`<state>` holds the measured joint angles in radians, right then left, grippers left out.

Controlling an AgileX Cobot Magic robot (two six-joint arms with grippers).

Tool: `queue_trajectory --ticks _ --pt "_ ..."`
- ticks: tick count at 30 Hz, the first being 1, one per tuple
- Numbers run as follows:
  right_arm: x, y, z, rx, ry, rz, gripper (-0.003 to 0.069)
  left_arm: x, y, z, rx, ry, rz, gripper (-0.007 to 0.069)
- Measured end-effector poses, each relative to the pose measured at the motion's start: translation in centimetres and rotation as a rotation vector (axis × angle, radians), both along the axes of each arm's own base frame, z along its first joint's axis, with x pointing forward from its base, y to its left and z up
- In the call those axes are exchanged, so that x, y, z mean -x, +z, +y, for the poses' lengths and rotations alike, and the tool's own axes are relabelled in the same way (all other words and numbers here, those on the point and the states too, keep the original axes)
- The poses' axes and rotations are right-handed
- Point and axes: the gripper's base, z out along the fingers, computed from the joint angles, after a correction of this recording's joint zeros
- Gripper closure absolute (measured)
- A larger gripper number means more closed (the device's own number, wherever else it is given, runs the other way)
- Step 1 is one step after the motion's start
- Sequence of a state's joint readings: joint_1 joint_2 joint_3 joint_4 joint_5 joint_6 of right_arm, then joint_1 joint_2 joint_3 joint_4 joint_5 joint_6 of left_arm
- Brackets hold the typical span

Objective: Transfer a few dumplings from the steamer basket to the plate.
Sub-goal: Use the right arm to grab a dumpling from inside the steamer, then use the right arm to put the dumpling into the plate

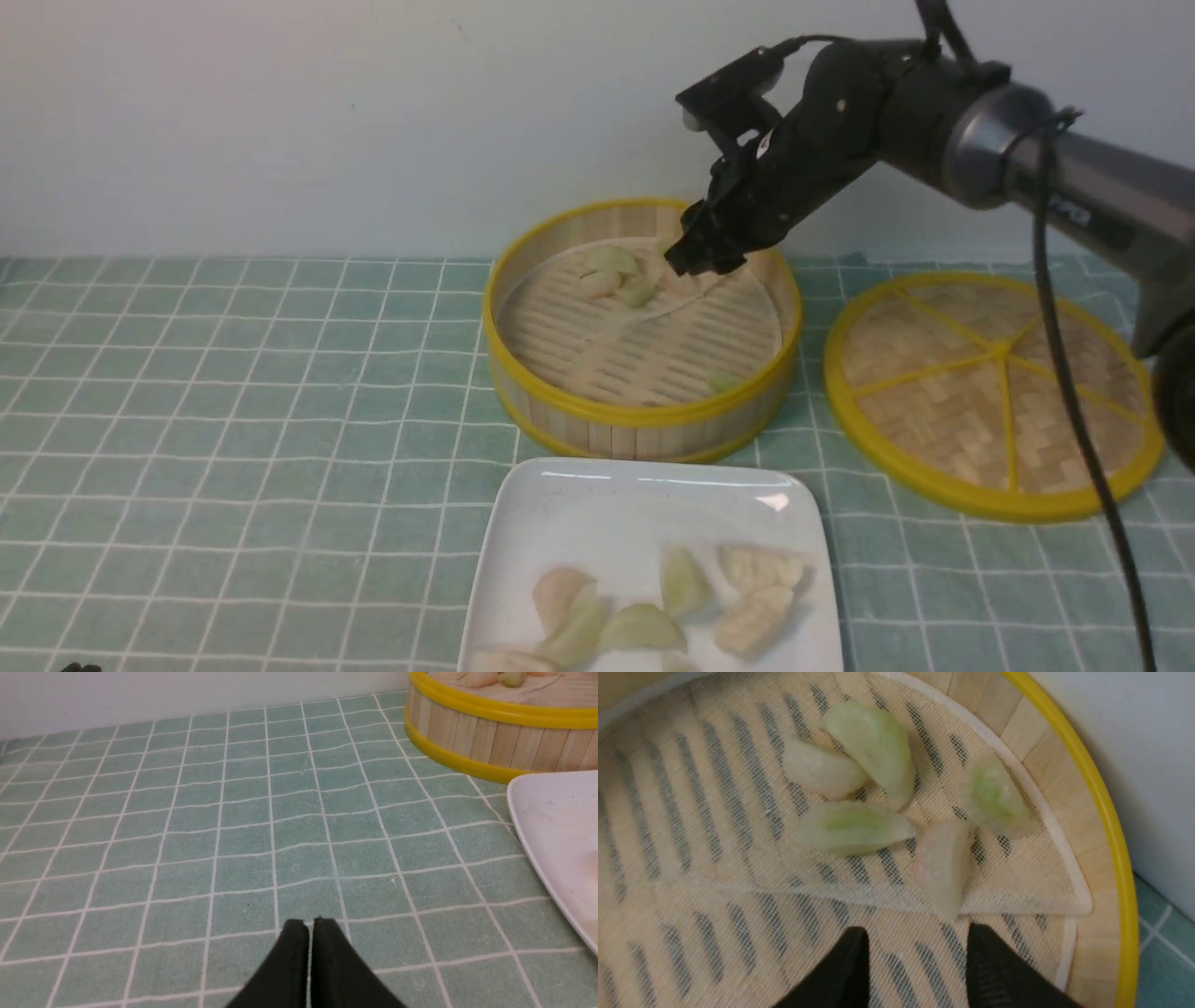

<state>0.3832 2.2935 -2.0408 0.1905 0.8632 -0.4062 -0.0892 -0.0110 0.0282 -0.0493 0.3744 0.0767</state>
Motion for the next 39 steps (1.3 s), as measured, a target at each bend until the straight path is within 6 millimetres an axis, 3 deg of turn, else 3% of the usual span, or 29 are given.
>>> queue_trajectory --ticks 4,12,15,18,19,22,27,28,29,31,36,37,38,39 --pt "-1.5 -2.4 0.6 -0.003 -0.004 -0.016 0.0269 0.0 0.0 0.0 0.000 0.000 0.000 0.0631" --pt "-2.9 -5.7 1.1 0.008 0.007 -0.025 0.0255 0.0 0.0 0.0 0.000 0.000 0.000 0.0631" --pt "-2.9 -5.9 1.1 0.004 0.005 -0.022 0.0294 0.0 0.0 0.0 0.000 0.000 0.000 0.0631" --pt "-2.8 -5.9 1.1 0.005 0.006 -0.014 0.0416 0.0 0.0 0.0 0.000 0.000 0.000 0.0631" --pt "-2.6 -5.4 1.0 0.014 0.012 0.004 0.0497 0.0 0.0 0.0 0.000 0.000 0.000 0.0631" --pt "-1.9 -3.4 0.8 0.021 0.015 0.047 0.0487 0.0 0.0 0.0 0.000 0.000 0.000 0.0631" --pt "1.4 4.7 -0.1 0.018 0.034 0.121 0.0484 0.0 0.0 0.0 0.000 0.000 0.001 0.0631" --pt "1.5 5.0 -0.2 0.017 0.036 0.123 0.0484 0.0 0.0 0.0 0.000 0.000 0.001 0.0631" --pt "2.6 7.2 -0.4 -0.011 0.034 0.126 0.0484 0.0 0.0 0.0 0.000 0.000 0.002 0.0631" --pt "3.6 8.5 -0.6 -0.044 0.023 0.138 0.0484 0.0 0.0 0.0 0.000 0.000 0.002 0.0631" --pt "7.5 8.5 -0.8 -0.055 0.028 0.245 0.0484 0.0 0.0 0.0 0.000 0.000 0.002 0.0631" --pt "8.5 8.1 -0.7 -0.046 0.037 0.275 0.0484 0.0 0.0 0.0 0.000 0.000 0.002 0.0631" --pt "11.1 6.5 -0.2 -0.005 0.085 0.349 0.0484 0.0 0.0 0.0 0.000 0.000 0.002 0.0631" --pt "11.9 6.0 0.1 0.008 0.105 0.371 0.0484 0.0 0.0 0.0 0.000 0.000 0.002 0.0631"
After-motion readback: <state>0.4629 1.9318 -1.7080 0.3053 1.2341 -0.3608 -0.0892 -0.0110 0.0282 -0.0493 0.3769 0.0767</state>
